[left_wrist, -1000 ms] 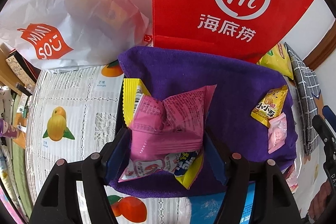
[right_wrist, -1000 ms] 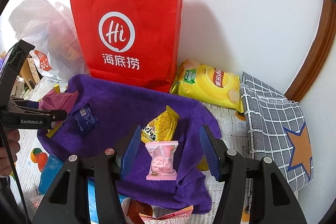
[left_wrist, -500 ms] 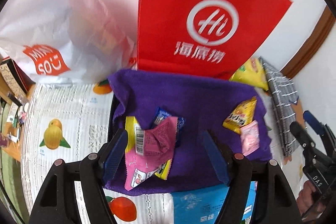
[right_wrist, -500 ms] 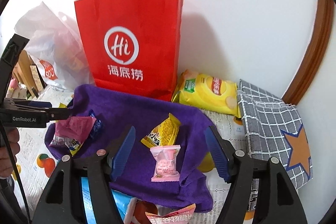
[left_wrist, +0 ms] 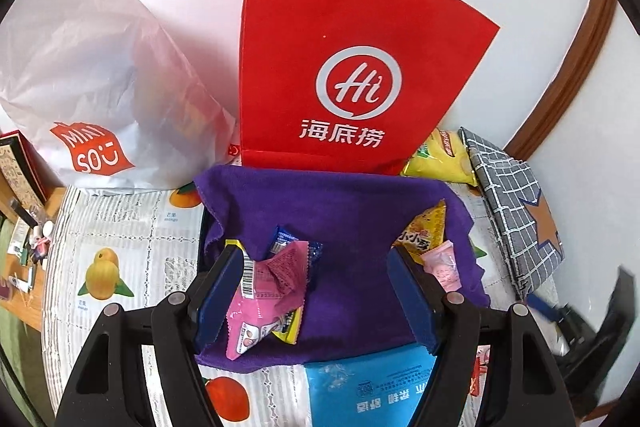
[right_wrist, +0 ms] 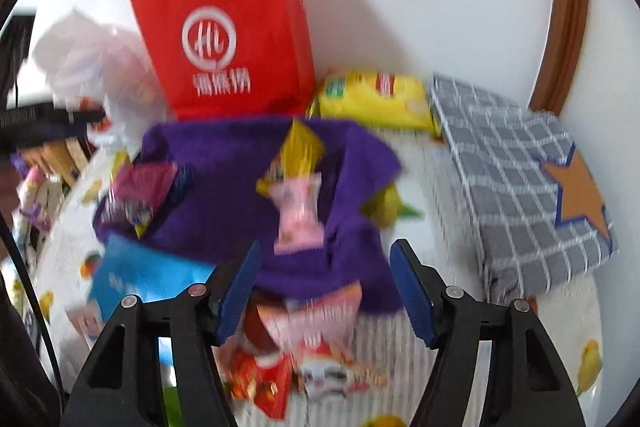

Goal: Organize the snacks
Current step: 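Grasp the pink panda-print snack bag with the right tool, then grasp the white-and-red snack packet with the left tool while the right tool holds the panda bag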

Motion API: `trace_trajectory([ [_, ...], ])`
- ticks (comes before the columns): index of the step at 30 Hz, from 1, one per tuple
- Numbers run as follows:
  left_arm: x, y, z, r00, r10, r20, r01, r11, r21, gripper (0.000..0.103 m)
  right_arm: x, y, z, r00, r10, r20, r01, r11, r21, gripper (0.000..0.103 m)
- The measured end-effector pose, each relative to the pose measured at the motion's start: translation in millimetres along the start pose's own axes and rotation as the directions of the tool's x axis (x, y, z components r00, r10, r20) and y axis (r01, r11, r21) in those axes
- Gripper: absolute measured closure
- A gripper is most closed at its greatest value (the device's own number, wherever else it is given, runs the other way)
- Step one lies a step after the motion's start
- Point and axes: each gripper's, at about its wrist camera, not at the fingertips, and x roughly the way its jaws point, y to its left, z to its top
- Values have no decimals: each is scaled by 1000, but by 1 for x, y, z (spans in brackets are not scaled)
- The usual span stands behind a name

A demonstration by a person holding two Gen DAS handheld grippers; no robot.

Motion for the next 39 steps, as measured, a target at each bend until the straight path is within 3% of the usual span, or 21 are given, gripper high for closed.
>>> trace_trajectory([
  [5, -5, -6, -2, 1000, -4, 4, 4, 1000, 15, 30, 16, 4, -30, 998, 9, -60, -10, 1000, -15, 44],
  [12, -20, -18, -7, 1000, -13, 24, 12, 999, 46, 30, 43, 4, -50, 988, -69, -136, 65, 997, -35, 45],
  [16, -36, -24, -11, 999, -17, 50, 14, 998, 64, 30, 36, -1, -56, 987, -40, -154, 41, 999, 2, 58],
  [22, -59, -30, -22, 996, -10, 87, 4, 997, 71, 30, -22, -2, -59, 999, -1, -51, 4, 998, 59, 60],
  [24, -62, -30, -29, 997, -6, 76, 0, 997, 76, 30, -51, 2, -61, 999, 48, 8, -48, 996, 73, 60],
  [31, -68, -24, -57, 998, 6, 58, -10, 997, 76, 30, -107, 18, -63, 988, 99, 121, -107, 993, 57, 60],
  [39, -64, 4, -101, 999, 44, -7, -44, 998, 43, 30, -139, 43, -69, 971, 131, 200, -136, 991, 12, 60],
])
